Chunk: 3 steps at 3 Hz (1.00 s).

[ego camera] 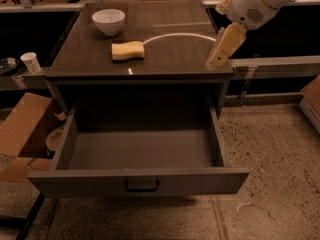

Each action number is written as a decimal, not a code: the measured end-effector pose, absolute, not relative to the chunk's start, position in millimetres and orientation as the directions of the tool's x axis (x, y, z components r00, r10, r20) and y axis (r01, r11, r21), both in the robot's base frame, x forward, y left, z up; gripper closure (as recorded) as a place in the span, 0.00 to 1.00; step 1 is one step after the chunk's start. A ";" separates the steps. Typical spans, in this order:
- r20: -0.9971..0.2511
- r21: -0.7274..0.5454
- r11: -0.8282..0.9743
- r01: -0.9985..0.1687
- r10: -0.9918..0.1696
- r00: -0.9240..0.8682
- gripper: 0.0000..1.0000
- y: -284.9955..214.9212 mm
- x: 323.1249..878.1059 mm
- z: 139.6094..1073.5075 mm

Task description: Place sponge into top drawer

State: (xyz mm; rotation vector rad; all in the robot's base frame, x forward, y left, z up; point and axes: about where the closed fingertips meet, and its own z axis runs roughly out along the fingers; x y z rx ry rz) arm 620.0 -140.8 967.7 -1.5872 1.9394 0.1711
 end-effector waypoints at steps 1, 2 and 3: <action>-0.590 -0.276 0.285 -0.918 -0.804 -0.073 0.00 -111.6 663.8 952.6; -0.656 -0.248 0.289 -0.924 -0.752 -0.059 0.00 -73.9 714.5 931.8; -0.706 -0.199 0.279 -0.939 -0.706 -0.060 0.00 -31.2 747.5 910.1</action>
Offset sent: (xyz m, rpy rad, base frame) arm 0.1602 0.1057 -0.0499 0.2597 -0.0250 0.0391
